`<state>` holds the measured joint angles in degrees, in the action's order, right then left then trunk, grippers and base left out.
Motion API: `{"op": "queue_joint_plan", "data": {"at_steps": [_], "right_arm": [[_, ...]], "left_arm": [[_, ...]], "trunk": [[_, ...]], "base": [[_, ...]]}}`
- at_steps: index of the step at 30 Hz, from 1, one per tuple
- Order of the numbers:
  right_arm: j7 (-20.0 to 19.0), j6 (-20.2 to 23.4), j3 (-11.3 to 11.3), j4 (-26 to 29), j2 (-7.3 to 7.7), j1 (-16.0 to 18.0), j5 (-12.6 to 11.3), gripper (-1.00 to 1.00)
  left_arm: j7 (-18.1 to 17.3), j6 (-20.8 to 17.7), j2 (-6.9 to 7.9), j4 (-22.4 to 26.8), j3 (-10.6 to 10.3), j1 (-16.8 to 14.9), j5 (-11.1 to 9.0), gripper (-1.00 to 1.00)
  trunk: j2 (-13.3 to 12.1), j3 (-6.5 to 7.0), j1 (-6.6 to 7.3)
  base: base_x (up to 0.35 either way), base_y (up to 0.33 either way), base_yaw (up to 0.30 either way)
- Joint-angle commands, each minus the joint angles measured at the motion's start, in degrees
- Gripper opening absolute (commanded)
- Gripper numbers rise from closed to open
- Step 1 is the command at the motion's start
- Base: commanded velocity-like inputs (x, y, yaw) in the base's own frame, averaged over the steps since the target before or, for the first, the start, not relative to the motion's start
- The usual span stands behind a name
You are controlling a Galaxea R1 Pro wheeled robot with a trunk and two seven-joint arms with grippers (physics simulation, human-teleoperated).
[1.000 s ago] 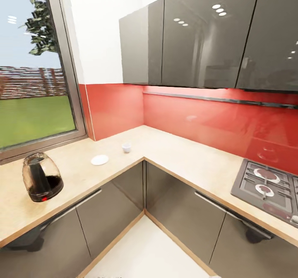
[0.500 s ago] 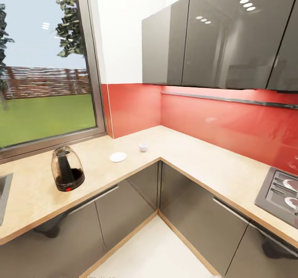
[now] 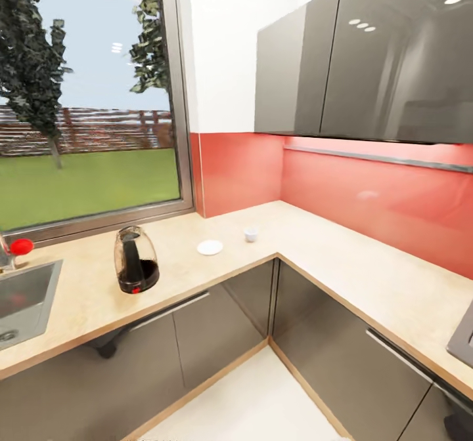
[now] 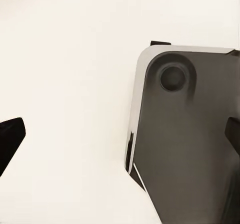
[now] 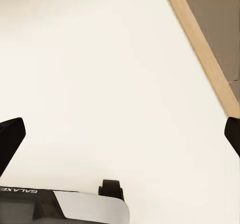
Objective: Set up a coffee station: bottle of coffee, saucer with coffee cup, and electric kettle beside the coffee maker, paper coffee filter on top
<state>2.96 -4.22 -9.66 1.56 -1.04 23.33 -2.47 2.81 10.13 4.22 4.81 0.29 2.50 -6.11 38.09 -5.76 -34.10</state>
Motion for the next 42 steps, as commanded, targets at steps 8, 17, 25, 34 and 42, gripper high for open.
{"op": "queue_joint_plan", "data": {"at_steps": [8,17,25,34,42], "right_arm": [[0.2,-0.2,-0.5,-0.1,-0.02,0.1,-0.3,1.00],[0.1,-0.2,-0.5,-0.1,-0.02,0.1,-0.3,1.00],[0.1,0.0,-0.5,-0.1,-0.09,0.1,-0.3,1.00],[0.1,0.1,-0.5,0.0,-0.11,0.1,-0.3,1.00],[0.2,0.0,-0.5,-0.1,0.27,0.1,-0.1,1.00]], "left_arm": [[0.0,0.1,-0.01,0.1,0.2,0.0,-0.6,1.00],[0.0,0.2,-0.01,0.1,0.4,0.0,-0.7,1.00],[0.0,0.2,-0.02,0.0,0.3,0.0,-0.6,1.00],[0.1,0.0,-0.17,0.0,0.5,0.0,-1.0,1.00],[0.1,0.0,-0.11,0.0,0.6,0.0,-1.3,1.00]], "trunk": [[0.1,-0.08,-0.02],[0.1,-0.08,-0.02],[0.1,-0.08,-0.02],[0.1,-0.08,-0.02],[0.1,-0.08,-0.02]], "base": [[0.080,-0.202,0.278],[0.005,-0.011,0.278],[0.000,-0.133,0.278],[-0.087,-0.262,0.276],[-0.224,-0.198,0.040]]}}
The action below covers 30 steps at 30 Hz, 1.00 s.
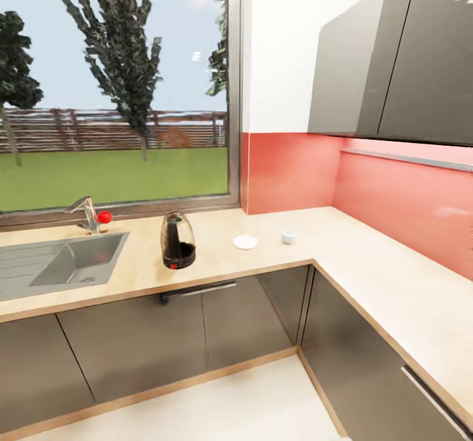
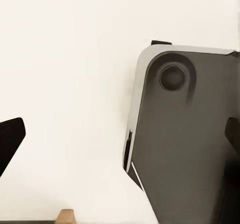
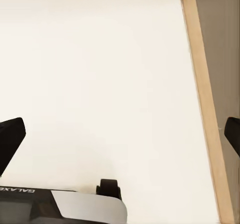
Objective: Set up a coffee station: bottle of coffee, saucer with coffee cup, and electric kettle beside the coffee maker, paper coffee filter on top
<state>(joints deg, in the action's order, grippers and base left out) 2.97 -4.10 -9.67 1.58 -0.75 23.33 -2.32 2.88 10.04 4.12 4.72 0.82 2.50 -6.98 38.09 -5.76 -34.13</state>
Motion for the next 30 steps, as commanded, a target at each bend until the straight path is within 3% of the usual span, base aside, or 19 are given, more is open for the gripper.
{"op": "queue_joint_plan", "data": {"at_steps": [1,15,16,20,22,26,30], "right_arm": [[0.2,-0.2,-0.4,-0.1,-0.01,0.1,-0.2,1.00],[0.0,-0.2,-0.4,0.1,-0.32,0.1,-0.5,1.00],[0.1,-0.3,-0.4,0.2,-0.41,0.1,-0.6,1.00],[-0.1,-0.2,-0.4,3.1,-0.57,0.1,-0.7,1.00],[-0.1,-0.1,-0.4,7.4,-0.67,0.1,-0.7,1.00],[-0.1,0.0,-0.4,14.0,-0.73,0.1,-0.8,1.00],[-0.2,0.0,-0.4,23.0,-0.74,0.1,-0.8,1.00]], "left_arm": [[0.0,0.1,0.00,0.1,0.0,0.0,-0.4,1.00],[-0.2,0.2,0.03,-0.1,0.2,0.0,-0.5,1.00],[-0.7,0.0,-1.96,6.8,-0.4,-0.8,-0.1,1.00],[-1.1,-1.2,-1.72,17.0,-0.4,-2.7,-0.1,1.00],[-2.0,-3.5,-1.54,21.7,-0.4,-4.8,-0.3,1.00],[-4.3,-9.0,-1.47,26.3,-0.3,-9.3,-0.1,1.00],[-9.4,-13.0,-1.41,28.6,-0.4,-17.4,0.2,1.00]], "trunk": [[0.1,-0.08,0.01],[0.1,-0.08,0.01],[0.1,-0.08,0.01],[0.1,-0.08,0.01],[0.1,-0.08,0.01],[0.1,-0.08,0.01],[0.1,-0.08,0.01]], "base": [[-0.184,-0.137,0.004],[-0.011,-0.008,0.000],[0.000,0.000,0.000],[0.000,0.000,0.000],[0.000,0.000,0.000],[0.000,0.000,0.000],[0.000,0.000,0.000]]}}
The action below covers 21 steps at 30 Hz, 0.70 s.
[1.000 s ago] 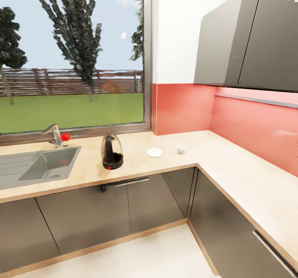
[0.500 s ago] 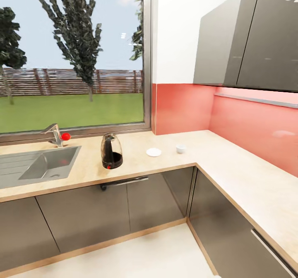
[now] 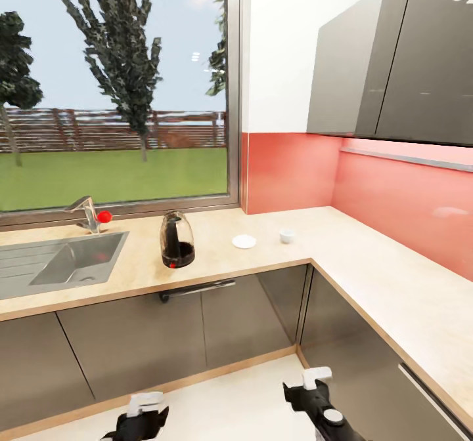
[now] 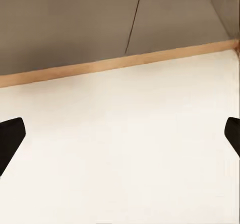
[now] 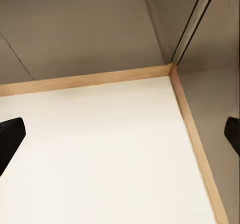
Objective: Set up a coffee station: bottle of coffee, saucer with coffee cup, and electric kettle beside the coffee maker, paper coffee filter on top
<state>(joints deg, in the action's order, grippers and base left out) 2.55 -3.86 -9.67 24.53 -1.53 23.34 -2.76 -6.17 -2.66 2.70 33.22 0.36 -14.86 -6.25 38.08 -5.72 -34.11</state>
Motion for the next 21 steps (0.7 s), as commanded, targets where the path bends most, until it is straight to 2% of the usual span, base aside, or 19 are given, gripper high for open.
{"op": "queue_joint_plan", "data": {"at_steps": [1,2,3,7,11,12,13,14,15,18,20,21], "right_arm": [[0.3,-0.2,-0.4,2.2,0.04,0.0,-0.3,1.00],[0.3,-0.1,-0.4,5.4,0.04,0.1,-0.3,1.00],[0.3,-0.1,-0.4,6.4,0.04,0.1,-0.3,1.00],[0.2,0.0,-0.4,15.0,0.01,0.1,-0.3,1.00],[-2.1,3.1,-0.4,20.8,-0.04,0.8,-0.4,1.00],[-3.4,5.4,-0.4,22.2,-0.04,1.5,-0.4,1.00],[-5.0,9.5,-0.3,24.2,-0.05,3.0,-0.5,1.00],[-6.2,15.0,-0.2,26.3,-0.05,5.3,-0.6,1.00],[-6.7,18.3,-0.2,27.6,-0.05,6.9,-0.8,1.00],[-6.9,22.5,-0.1,29.3,-0.05,9.7,-2.6,1.00],[-7.0,26.7,-0.1,29.9,-0.02,12.0,-5.4,1.00],[-7.0,35.4,0.0,30.3,0.04,15.3,-11.3,1.00]], "left_arm": [[-1.7,-1.0,0.02,0.2,0.0,-2.4,-0.5,1.00],[-3.7,-2.8,0.02,0.3,0.0,-5.9,-0.4,1.00],[-4.4,-3.5,0.02,0.3,0.0,-7.0,-0.4,1.00],[-8.8,-10.0,-0.02,0.5,-0.1,-15.4,-0.5,1.00],[-10.7,-13.8,-0.20,-0.1,-0.1,-22.6,-0.5,1.00],[-10.9,-15.0,-0.26,-0.3,-0.1,-24.5,-0.6,1.00],[-11.1,-17.1,-0.43,-0.4,-0.1,-27.2,-0.6,1.00],[-11.2,-20.9,-0.73,-0.3,0.0,-30.6,-0.7,1.00],[-11.2,-24.1,-0.94,-0.2,0.0,-32.9,-0.9,1.00],[-11.3,-28.9,-1.17,0.0,0.1,-36.4,-1.2,1.00],[-11.7,-32.0,-1.18,0.1,0.1,-39.1,-1.5,1.00],[-14.1,-37.3,-1.05,0.1,0.2,-43.4,-2.4,1.00]], "trunk": [[0.1,-0.12,-0.01],[0.1,-0.12,-0.01],[0.1,-0.12,-0.01],[0.1,-0.12,-0.01],[0.1,-0.12,-0.01],[0.1,-0.12,-0.01],[0.1,-0.12,-0.01],[0.1,-0.12,-0.01],[0.1,-0.12,-0.01],[0.1,-0.12,-0.01],[0.1,-0.12,-0.01],[0.1,-0.12,-0.01]], "base": [[0.000,0.000,0.000],[0.000,0.000,0.000],[0.000,0.000,0.000],[0.000,0.000,0.000],[0.000,0.000,0.000],[0.000,0.000,0.000],[0.000,0.000,0.000],[0.000,0.000,0.000],[0.000,0.000,0.000],[0.000,0.000,0.000],[0.000,0.000,0.000],[0.000,0.000,0.000]]}}
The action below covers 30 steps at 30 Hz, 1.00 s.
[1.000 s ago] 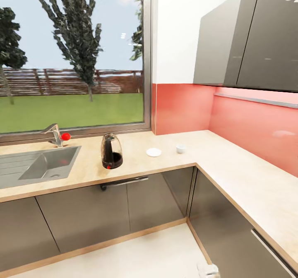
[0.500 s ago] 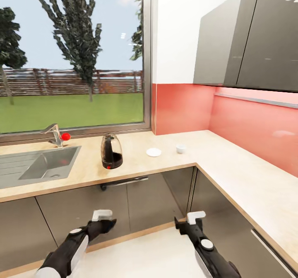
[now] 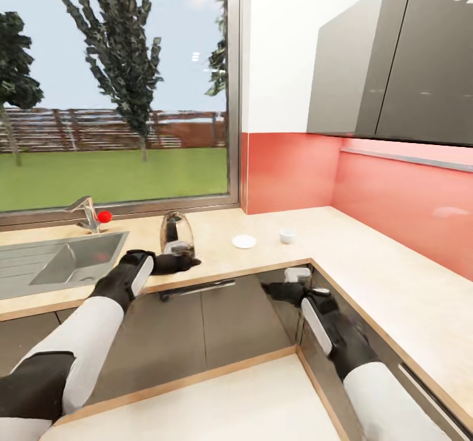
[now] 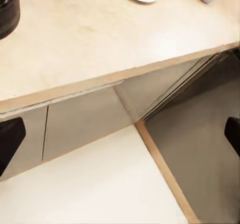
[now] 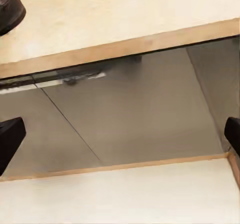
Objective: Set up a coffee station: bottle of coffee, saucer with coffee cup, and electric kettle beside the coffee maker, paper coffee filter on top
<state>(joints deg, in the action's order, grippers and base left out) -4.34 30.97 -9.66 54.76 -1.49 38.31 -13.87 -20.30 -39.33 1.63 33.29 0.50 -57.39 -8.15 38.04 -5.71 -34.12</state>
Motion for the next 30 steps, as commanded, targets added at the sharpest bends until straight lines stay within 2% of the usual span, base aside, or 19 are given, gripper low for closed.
{"op": "queue_joint_plan", "data": {"at_steps": [1,4,5,10,18,30], "right_arm": [[0.0,4.5,0.1,0.1,0.06,2.0,-3.1,1.00],[0.2,8.6,0.2,0.2,0.22,4.0,-6.8,1.00],[0.1,9.9,0.2,0.2,0.43,4.7,-8.1,1.00],[0.0,10.1,0.1,0.1,0.68,4.8,-8.3,1.00],[0.1,10.2,-0.1,-0.2,0.61,4.8,-8.1,1.00],[0.1,10.2,-0.1,-0.3,0.61,4.8,-8.1,1.00]], "left_arm": [[-1.3,-3.6,-0.01,-0.2,0.1,-3.1,-1.0,1.00],[-2.6,-8.1,-0.10,-0.5,0.3,-6.2,-1.9,1.00],[-2.9,-9.8,0.03,-0.1,0.4,-6.6,-3.9,1.00],[-3.1,-9.7,0.12,0.1,0.2,-6.3,-4.3,1.00],[-3.4,-9.7,0.03,0.1,0.2,-5.2,-4.4,1.00],[-3.4,-9.6,-0.04,-0.4,0.1,-5.1,-4.4,1.00]], "trunk": [[0.1,-0.13,-0.01],[0.1,-0.13,-0.01],[0.1,-0.13,-0.01],[0.1,-0.13,-0.01],[0.1,-0.13,-0.01],[0.1,-0.13,-0.01]], "base": [[0.000,0.000,0.000],[0.000,0.000,0.000],[0.000,0.000,0.000],[0.013,-0.001,0.000],[0.283,-0.136,0.009],[0.285,-0.218,0.256]]}}
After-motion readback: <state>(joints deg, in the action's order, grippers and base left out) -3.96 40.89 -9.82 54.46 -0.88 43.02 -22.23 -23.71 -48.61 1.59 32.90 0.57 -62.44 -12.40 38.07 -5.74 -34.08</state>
